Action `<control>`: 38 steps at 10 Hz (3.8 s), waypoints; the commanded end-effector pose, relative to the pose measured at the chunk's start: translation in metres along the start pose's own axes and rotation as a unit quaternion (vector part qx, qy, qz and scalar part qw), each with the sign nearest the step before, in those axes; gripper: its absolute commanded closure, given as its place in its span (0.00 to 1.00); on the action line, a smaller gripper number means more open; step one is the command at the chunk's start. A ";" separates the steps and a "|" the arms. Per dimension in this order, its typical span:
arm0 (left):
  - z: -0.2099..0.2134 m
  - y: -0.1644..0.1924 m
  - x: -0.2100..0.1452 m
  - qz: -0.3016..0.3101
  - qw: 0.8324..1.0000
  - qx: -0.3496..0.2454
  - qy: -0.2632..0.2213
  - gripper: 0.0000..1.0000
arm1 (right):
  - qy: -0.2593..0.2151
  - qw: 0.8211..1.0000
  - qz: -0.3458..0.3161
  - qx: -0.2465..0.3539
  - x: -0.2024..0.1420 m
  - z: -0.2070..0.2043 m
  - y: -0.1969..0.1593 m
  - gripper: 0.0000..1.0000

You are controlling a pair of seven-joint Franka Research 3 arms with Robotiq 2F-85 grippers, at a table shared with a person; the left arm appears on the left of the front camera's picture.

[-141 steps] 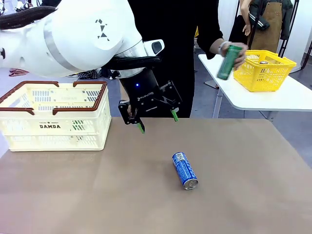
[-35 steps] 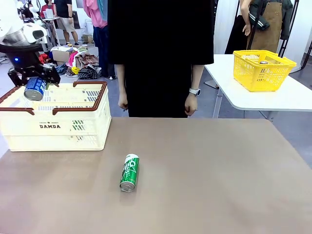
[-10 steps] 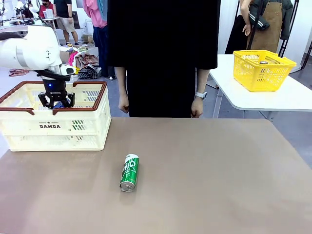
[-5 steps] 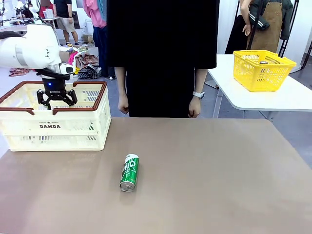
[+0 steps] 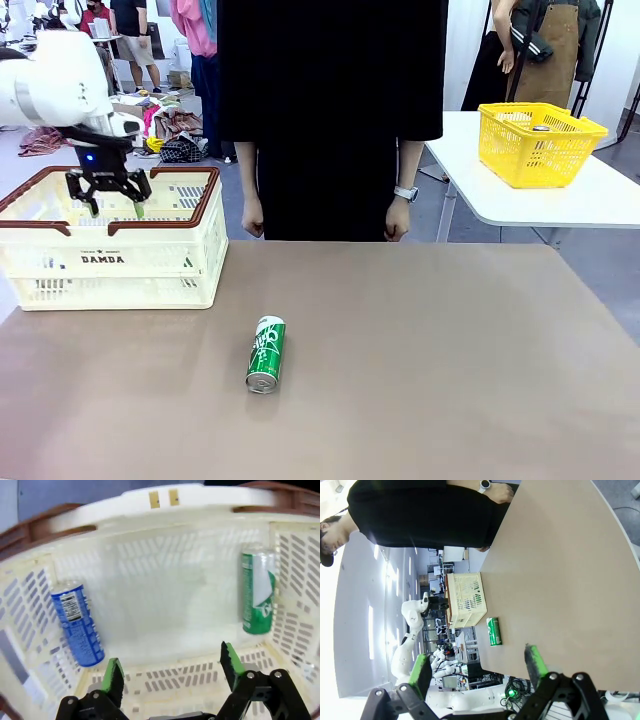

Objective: Place the drinks into the Shopping basket.
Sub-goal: Pick up one drink and place it into the Shopping basket.

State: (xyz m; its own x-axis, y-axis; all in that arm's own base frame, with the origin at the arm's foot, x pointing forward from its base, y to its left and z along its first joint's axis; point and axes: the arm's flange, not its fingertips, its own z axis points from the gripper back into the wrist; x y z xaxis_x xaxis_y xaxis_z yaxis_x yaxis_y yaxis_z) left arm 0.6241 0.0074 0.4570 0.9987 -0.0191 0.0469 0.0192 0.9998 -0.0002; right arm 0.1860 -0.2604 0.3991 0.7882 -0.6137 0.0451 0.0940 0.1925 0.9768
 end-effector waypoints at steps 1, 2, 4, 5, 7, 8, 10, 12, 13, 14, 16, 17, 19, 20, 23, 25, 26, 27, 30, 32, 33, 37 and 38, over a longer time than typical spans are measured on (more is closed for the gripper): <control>0.049 0.019 -0.034 -0.038 0.998 -0.033 -0.025 0.00 | 0.000 1.000 0.005 0.003 0.000 0.000 0.003 0.00; 0.088 0.030 -0.059 -0.075 0.994 -0.072 -0.027 0.00 | 0.000 1.000 0.005 0.003 0.000 0.000 0.003 0.00; 0.136 0.059 -0.103 -0.163 0.967 -0.191 -0.046 0.00 | 0.000 1.000 0.005 0.003 0.000 0.000 0.003 0.00; 0.144 0.080 -0.119 -0.175 0.947 -0.260 -0.064 0.00 | 0.000 1.000 0.005 0.003 0.000 0.000 0.003 0.00; 0.120 0.114 -0.135 -0.057 0.879 -0.473 -0.037 0.00 | 0.000 1.000 0.005 0.003 0.000 0.000 0.003 0.00; 0.090 0.126 -0.142 -0.036 0.845 -0.532 -0.029 0.00 | 0.000 1.000 0.005 0.003 0.000 0.000 0.003 0.00; 0.032 0.143 -0.137 -0.046 0.794 -0.606 -0.008 0.00 | 0.000 1.000 0.005 0.003 0.000 0.000 0.003 0.00; 0.006 0.166 -0.148 0.003 0.746 -0.665 -0.019 0.00 | 0.000 1.000 0.005 0.003 0.000 0.000 0.003 0.00; 0.013 0.147 -0.151 -0.039 0.795 -0.605 -0.007 0.00 | 0.000 1.000 0.005 0.003 0.000 0.000 0.003 0.00; 0.013 0.147 -0.151 -0.039 0.795 -0.605 -0.007 0.00 | 0.000 1.000 0.005 0.003 0.000 0.000 0.003 0.00; 0.013 0.147 -0.151 -0.039 0.795 -0.605 -0.007 0.00 | 0.000 1.000 0.005 0.003 0.000 0.000 0.003 0.00; 0.013 0.147 -0.151 -0.039 0.795 -0.605 -0.007 0.00 | 0.000 1.000 0.005 0.003 0.000 0.000 0.003 0.00; 0.013 0.147 -0.151 -0.039 0.795 -0.605 -0.007 0.00 | 0.000 1.000 0.005 0.003 0.000 0.000 0.003 0.00; 0.013 0.147 -0.151 -0.039 0.795 -0.605 -0.007 0.00 | 0.000 1.000 0.005 0.003 0.000 0.000 0.003 0.00; 0.013 0.147 -0.151 -0.039 0.795 -0.605 -0.007 0.00 | 0.000 1.000 0.005 0.003 0.000 0.000 0.003 0.00; 0.013 0.147 -0.151 -0.039 0.795 -0.605 -0.007 0.00 | 0.000 1.000 0.005 0.003 0.000 0.000 0.003 0.00; 0.013 0.147 -0.151 -0.039 0.795 -0.605 -0.007 0.00 | 0.000 1.000 0.005 0.003 0.000 0.000 0.003 0.00; 0.013 0.147 -0.151 -0.039 0.795 -0.605 -0.007 0.00 | 0.000 1.000 0.005 0.003 0.000 0.000 0.003 0.00; 0.030 0.130 -0.152 -0.002 0.798 -0.602 0.026 0.00 | 0.000 1.000 0.005 0.003 0.000 0.000 0.003 0.00; 0.095 0.050 -0.181 0.016 0.849 -0.526 0.046 0.00 | 0.000 1.000 0.005 0.003 0.000 0.000 0.003 0.00; 0.116 0.002 -0.202 0.018 0.877 -0.477 0.049 0.00 | 0.000 1.000 0.005 0.003 0.000 0.000 0.003 0.00; 0.095 -0.142 -0.244 -0.033 0.958 -0.279 0.056 0.00 | 0.000 1.000 0.005 0.003 0.000 0.000 0.003 0.00; 0.087 -0.159 -0.244 -0.045 0.963 -0.259 0.059 0.00 | 0.000 1.000 0.005 0.003 0.000 0.000 0.003 0.00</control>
State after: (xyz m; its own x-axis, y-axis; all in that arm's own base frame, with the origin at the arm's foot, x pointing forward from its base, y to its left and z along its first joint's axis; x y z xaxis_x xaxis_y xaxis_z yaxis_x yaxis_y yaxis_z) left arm 0.3581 -0.1531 0.5419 0.9901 -0.1376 -0.0279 0.1011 0.8364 -0.5387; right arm 0.1864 -0.2601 0.3992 0.7891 -0.6126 0.0451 0.0943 0.1933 0.9766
